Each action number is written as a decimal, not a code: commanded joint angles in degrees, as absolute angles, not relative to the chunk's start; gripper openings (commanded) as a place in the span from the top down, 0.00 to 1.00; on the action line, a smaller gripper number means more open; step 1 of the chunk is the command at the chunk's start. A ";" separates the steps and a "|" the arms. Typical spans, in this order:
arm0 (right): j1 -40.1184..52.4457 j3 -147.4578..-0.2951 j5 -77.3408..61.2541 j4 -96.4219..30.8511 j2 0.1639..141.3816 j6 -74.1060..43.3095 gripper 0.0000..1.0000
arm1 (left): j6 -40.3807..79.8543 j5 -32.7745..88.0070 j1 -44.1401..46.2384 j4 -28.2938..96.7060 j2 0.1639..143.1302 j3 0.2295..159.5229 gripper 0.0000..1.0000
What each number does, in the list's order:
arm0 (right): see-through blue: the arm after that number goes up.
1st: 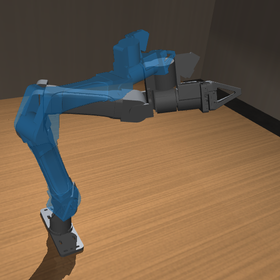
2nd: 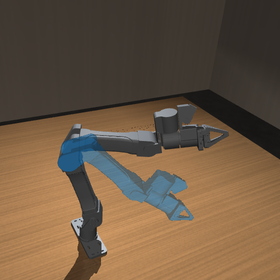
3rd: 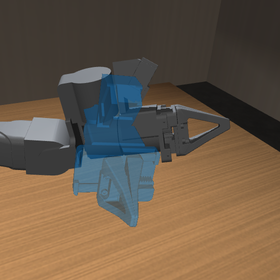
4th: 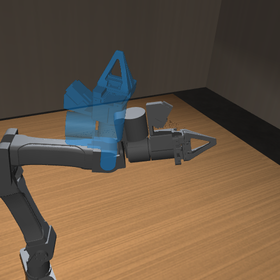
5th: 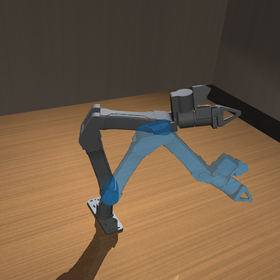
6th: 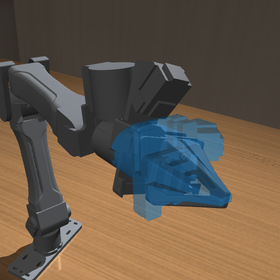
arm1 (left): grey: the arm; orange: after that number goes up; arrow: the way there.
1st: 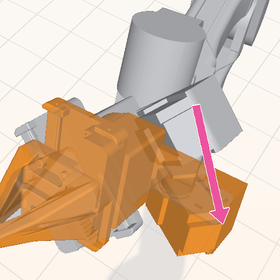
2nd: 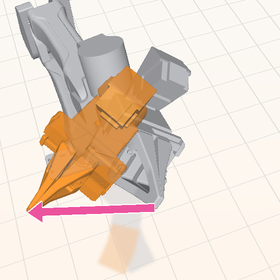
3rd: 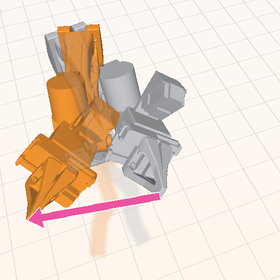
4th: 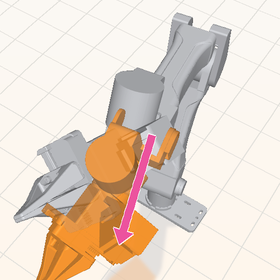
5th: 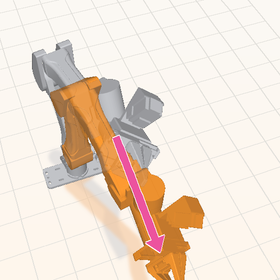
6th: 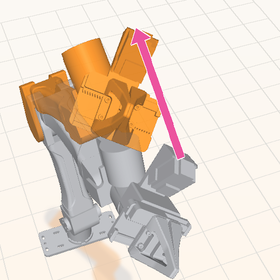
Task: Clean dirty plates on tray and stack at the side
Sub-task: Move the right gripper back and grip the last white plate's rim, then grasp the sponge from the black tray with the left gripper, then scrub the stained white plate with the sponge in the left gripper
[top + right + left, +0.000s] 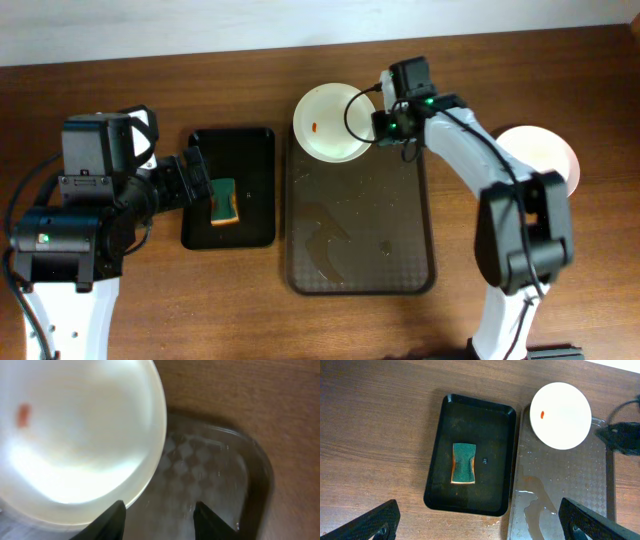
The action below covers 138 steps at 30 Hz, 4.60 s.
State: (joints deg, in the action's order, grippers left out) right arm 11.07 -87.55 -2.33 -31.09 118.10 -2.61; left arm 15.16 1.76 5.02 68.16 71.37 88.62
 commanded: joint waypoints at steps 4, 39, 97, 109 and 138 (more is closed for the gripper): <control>10.81 -88.14 0.19 -26.96 123.28 -3.44 0.79 | 14.00 2.63 4.86 67.96 71.50 89.30 0.00; 10.81 -88.20 -7.70 -37.30 123.09 -13.80 0.96 | 14.00 2.63 4.86 68.49 75.44 89.27 0.00; 10.87 -84.12 -8.34 -54.24 121.56 -18.87 0.96 | 18.55 -2.37 11.05 61.65 118.67 90.63 1.00; 10.87 -84.12 -8.78 -54.04 121.56 -12.47 0.96 | 14.87 5.39 14.76 63.20 114.93 96.88 1.00; 10.87 -84.12 -11.38 -54.46 121.56 -10.74 0.96 | 24.49 -4.03 30.98 54.08 134.45 104.12 1.00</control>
State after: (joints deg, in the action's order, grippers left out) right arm 10.85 -85.14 -12.05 -53.78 120.33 -11.62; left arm 23.86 11.31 32.01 49.25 131.07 102.13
